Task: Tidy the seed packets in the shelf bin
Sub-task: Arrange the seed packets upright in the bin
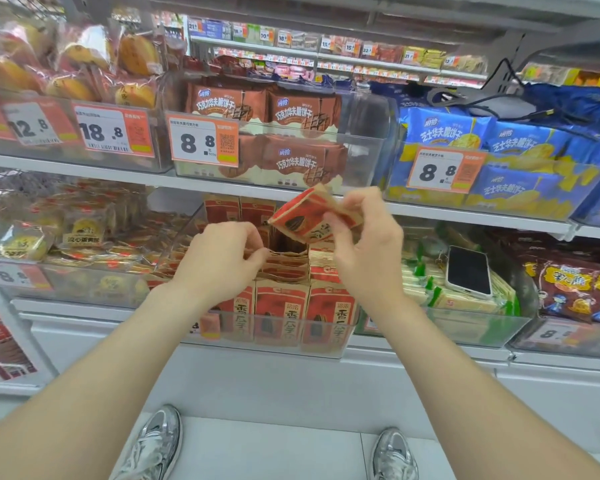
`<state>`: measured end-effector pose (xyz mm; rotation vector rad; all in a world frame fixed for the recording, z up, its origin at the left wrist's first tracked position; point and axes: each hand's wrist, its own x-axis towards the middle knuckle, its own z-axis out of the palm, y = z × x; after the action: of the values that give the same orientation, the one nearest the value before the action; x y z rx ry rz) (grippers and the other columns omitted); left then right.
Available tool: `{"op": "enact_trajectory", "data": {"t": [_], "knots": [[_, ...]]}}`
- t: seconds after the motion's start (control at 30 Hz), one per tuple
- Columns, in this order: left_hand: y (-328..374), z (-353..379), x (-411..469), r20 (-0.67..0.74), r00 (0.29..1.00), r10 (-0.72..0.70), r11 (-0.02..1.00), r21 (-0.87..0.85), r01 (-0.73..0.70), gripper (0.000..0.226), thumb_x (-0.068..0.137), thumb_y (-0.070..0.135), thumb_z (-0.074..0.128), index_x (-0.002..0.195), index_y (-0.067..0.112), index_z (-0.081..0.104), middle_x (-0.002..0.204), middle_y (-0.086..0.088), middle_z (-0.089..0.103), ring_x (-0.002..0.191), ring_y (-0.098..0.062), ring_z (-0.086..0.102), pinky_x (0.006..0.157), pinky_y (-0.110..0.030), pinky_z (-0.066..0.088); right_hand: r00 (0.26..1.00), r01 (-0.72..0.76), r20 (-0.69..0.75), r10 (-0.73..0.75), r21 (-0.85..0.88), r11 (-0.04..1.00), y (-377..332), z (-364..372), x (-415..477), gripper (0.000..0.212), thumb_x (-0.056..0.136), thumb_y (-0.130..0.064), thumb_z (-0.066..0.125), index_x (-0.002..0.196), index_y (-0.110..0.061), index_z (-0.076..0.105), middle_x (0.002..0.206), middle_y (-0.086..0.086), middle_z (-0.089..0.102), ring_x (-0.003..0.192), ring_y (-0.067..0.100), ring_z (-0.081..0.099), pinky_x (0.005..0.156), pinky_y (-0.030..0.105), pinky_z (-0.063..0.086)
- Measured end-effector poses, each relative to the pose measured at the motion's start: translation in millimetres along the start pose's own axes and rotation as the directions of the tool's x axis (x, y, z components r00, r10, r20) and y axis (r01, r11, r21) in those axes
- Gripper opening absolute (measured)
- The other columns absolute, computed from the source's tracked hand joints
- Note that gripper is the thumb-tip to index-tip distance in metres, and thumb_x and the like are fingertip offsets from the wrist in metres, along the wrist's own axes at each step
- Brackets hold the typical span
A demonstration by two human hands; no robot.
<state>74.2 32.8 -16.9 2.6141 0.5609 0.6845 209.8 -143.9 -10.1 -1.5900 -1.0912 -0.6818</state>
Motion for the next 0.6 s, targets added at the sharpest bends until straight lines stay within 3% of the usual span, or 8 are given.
{"op": "enact_trajectory", "data": {"t": [0.13,0.23,0.33,0.4,0.5,0.6], "knots": [[-10.9,4.1,7.7,0.230,0.972,0.047,0.997,0.054,-0.061,0.031,0.109,0.045,0.056,0.120,0.023,0.075,0.108,0.009,0.071,0.102,-0.015,0.066,0.090,-0.038,0.056,0.971,0.109,0.227,-0.070,-0.165,0.980,20.6,32.7,-0.4,0.015,0.100,-0.001,0.069,0.102,-0.010,0.058,0.096,0.001,0.060,0.082,0.021,0.057,0.073,0.038,0.051],[-15.4,4.0,8.4,0.318,0.947,0.048,0.997,0.036,-0.062,0.037,0.112,0.047,0.047,0.129,0.024,0.071,0.112,0.008,0.072,0.100,-0.013,0.066,0.085,-0.035,0.051,0.932,0.053,0.360,0.053,-0.279,0.959,35.1,50.9,8.2,0.014,0.100,-0.007,0.070,0.102,-0.016,0.059,0.096,0.001,0.065,0.086,0.025,0.062,0.075,0.041,0.053],[-20.5,4.7,9.9,0.329,0.944,0.042,0.998,0.031,-0.055,0.036,0.112,0.049,0.046,0.130,0.028,0.069,0.115,0.008,0.072,0.100,-0.014,0.069,0.091,-0.040,0.057,0.848,0.044,0.476,0.233,-0.501,0.864,41.2,62.0,18.6,0.013,0.098,-0.012,0.069,0.105,-0.021,0.074,0.100,0.003,0.074,0.096,0.027,0.068,0.083,0.040,0.058],[-22.4,5.5,11.0,0.320,0.946,0.044,0.998,0.023,-0.055,0.034,0.111,0.048,0.047,0.127,0.028,0.070,0.107,0.009,0.073,0.093,-0.012,0.069,0.088,-0.041,0.059,0.817,0.126,0.527,0.234,-0.560,0.819,37.7,68.8,23.2,0.024,0.098,-0.008,0.067,0.112,-0.023,0.078,0.102,0.003,0.077,0.098,0.027,0.070,0.083,0.042,0.062],[-25.4,6.6,10.5,0.315,0.948,0.052,0.999,-0.005,-0.053,0.032,0.112,0.047,0.047,0.121,0.029,0.072,0.098,0.009,0.074,0.086,-0.010,0.069,0.083,-0.039,0.059,0.749,0.272,0.620,0.232,-0.607,0.747,29.0,79.4,29.0,0.034,0.096,0.003,0.063,0.117,-0.020,0.075,0.099,0.006,0.070,0.094,0.030,0.065,0.074,0.039,0.054],[-30.3,5.3,9.1,0.307,0.950,0.054,0.999,-0.021,-0.050,0.034,0.111,0.048,0.047,0.110,0.027,0.074,0.092,0.004,0.076,0.081,-0.016,0.072,0.080,-0.043,0.061,0.711,0.288,0.633,0.306,-0.659,0.695,28.2,83.8,31.9,0.039,0.096,0.005,0.063,0.128,-0.016,0.070,0.114,0.014,0.068,0.103,0.037,0.068,0.084,0.044,0.056]]}}
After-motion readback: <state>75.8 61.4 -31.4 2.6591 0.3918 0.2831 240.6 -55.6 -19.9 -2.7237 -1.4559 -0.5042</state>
